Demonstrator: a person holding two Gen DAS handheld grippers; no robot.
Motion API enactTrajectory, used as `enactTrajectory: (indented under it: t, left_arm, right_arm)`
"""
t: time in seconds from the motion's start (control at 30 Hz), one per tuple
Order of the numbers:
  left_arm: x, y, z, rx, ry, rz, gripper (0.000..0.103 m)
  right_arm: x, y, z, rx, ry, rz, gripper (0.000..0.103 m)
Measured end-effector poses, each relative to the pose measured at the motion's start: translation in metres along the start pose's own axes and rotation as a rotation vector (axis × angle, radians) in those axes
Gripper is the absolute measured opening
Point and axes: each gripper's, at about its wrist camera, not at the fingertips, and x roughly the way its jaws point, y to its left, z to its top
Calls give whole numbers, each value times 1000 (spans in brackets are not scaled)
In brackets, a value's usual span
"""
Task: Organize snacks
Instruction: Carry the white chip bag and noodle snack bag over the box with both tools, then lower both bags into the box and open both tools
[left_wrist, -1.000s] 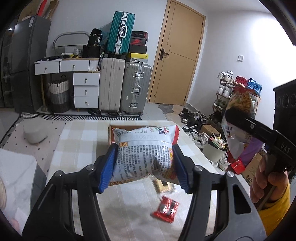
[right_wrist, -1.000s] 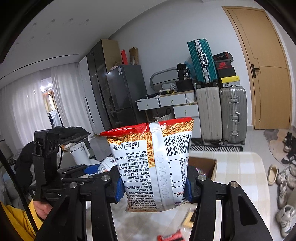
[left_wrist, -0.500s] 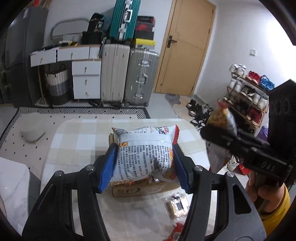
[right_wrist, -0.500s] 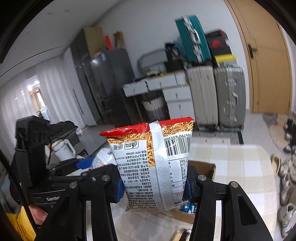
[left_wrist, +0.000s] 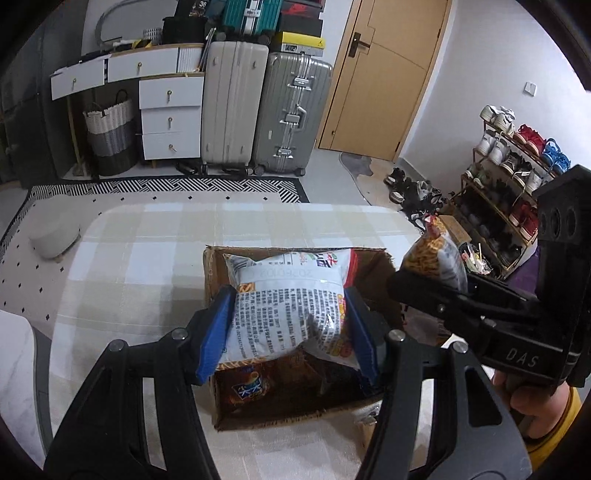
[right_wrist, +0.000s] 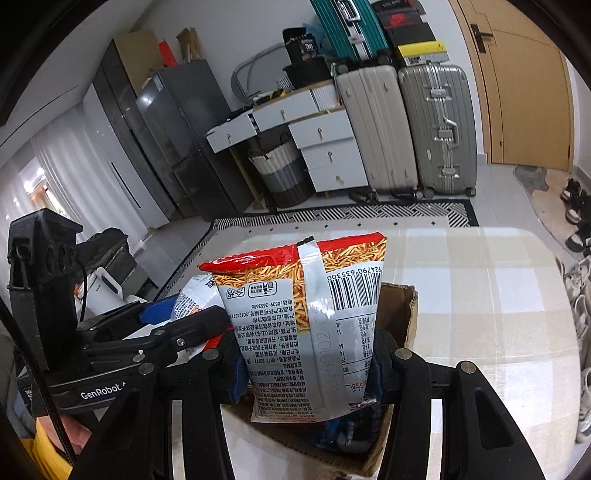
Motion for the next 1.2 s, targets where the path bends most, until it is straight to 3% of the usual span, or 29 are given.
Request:
enactTrajectory:
  t: [0.63, 0.93, 1.2]
  left_arm:
    - [75, 16, -2, -14, 51, 1, 57]
    - [74, 17, -5, -7, 42, 5, 65]
    - [40, 17, -13, -15, 13, 7, 66]
  right_arm:
    - [28, -15, -15, 2, 35, -22, 50]
    - [26, -10, -14, -9, 20, -27, 53]
    - [24, -8, -14, -7, 23, -41, 54]
